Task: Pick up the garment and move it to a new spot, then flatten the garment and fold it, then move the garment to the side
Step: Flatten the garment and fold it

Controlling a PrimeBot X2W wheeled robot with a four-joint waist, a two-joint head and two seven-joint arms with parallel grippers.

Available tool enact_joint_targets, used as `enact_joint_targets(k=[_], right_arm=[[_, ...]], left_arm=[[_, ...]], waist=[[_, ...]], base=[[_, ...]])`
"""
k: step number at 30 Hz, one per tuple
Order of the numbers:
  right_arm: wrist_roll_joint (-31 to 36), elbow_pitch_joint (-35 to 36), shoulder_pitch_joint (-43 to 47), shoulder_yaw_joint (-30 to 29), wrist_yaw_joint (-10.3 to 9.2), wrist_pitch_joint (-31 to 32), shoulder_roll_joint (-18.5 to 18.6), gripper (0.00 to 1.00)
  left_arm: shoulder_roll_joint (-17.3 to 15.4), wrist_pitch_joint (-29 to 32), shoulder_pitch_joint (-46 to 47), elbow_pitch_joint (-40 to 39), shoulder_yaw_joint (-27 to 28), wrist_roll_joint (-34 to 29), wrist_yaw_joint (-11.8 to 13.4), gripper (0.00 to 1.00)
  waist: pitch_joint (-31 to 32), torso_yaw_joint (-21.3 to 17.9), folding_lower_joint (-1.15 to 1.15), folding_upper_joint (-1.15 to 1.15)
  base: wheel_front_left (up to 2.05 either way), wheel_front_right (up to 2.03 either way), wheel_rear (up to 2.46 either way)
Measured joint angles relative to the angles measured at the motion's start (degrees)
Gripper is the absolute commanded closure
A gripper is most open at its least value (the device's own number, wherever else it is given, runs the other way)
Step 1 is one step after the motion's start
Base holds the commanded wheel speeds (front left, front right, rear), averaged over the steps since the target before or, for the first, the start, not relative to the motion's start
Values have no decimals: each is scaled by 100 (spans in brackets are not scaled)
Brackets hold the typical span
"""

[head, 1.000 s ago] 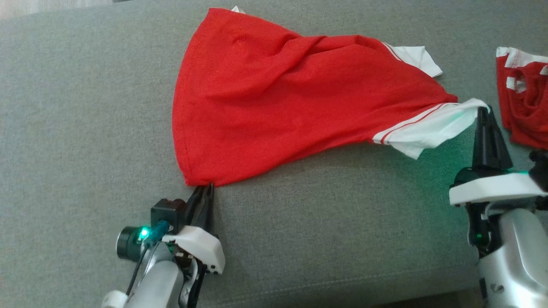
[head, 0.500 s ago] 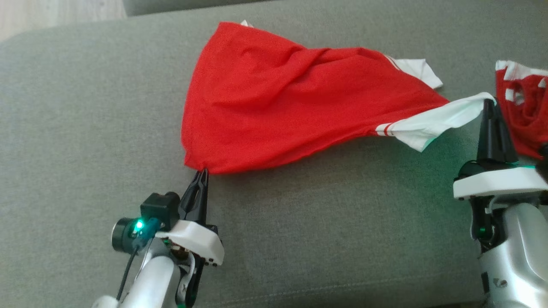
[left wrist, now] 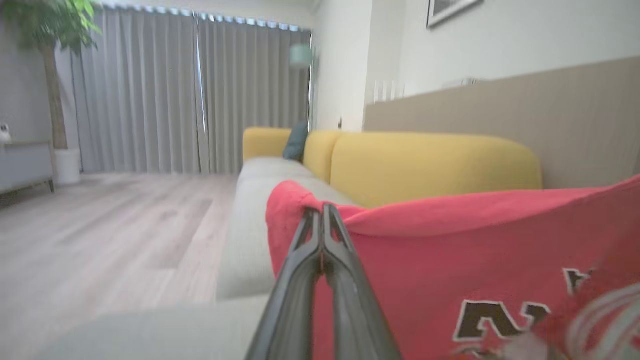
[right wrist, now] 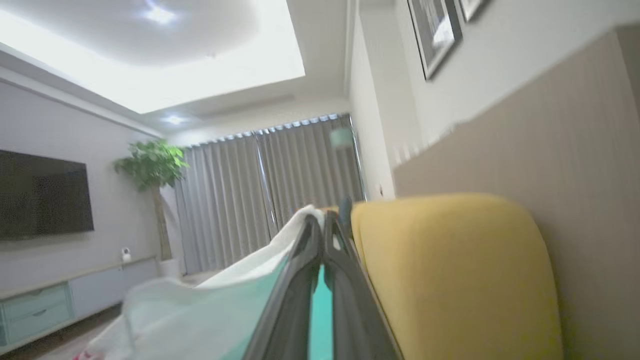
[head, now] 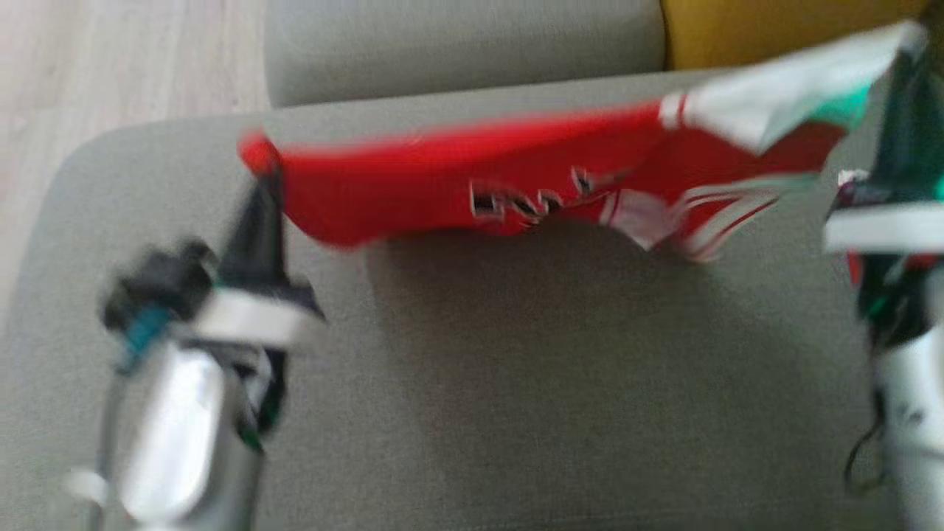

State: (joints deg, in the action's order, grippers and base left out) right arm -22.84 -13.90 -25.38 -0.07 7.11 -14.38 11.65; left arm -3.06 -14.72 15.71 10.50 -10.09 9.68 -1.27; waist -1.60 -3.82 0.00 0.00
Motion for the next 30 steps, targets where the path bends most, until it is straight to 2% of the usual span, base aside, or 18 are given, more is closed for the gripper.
enact_joint_targets(k=[3,6,7,11,15,20,27,30], right_arm=[[-78,192,-394,46,0,9,188,100],[-200,438,-1029,116,0,209,425,100],[-245,500,-1479,145,0,377,573,100],[-279,353,-2268,183,0,736,692,100],[-213,-269,-2895,385,0,906,682,100],[188,-1349,-3817,565,0,704,633,100],[850,-2364,-5545,271,0,37,543,100],[928,-2636,-5747,9,0,-10,536,100]], left_arm=[[-105,0,468,-91,154,-5,-90,100],[-386,2,1360,-111,182,-199,-185,100],[-488,102,1974,-98,170,-334,-201,100],[-536,439,3003,163,127,-504,-226,100],[-527,620,3687,713,16,-654,-215,100],[-409,483,4402,1622,-34,-768,26,100],[-240,41,5738,2384,216,-759,425,100],[-167,-2,5877,2562,320,-686,495,100]], waist=[[79,54,0,0],[81,140,0,0],[-9,177,0,0],[-299,241,0,0],[-718,283,0,0],[-1320,318,1,0],[-1923,330,2,0],[-1947,325,0,0]], base=[[0,0,0],[0,0,0],[0,0,0],[0,0,0],[0,0,0],[0,0,0],[0,0,0],[0,0,0]])
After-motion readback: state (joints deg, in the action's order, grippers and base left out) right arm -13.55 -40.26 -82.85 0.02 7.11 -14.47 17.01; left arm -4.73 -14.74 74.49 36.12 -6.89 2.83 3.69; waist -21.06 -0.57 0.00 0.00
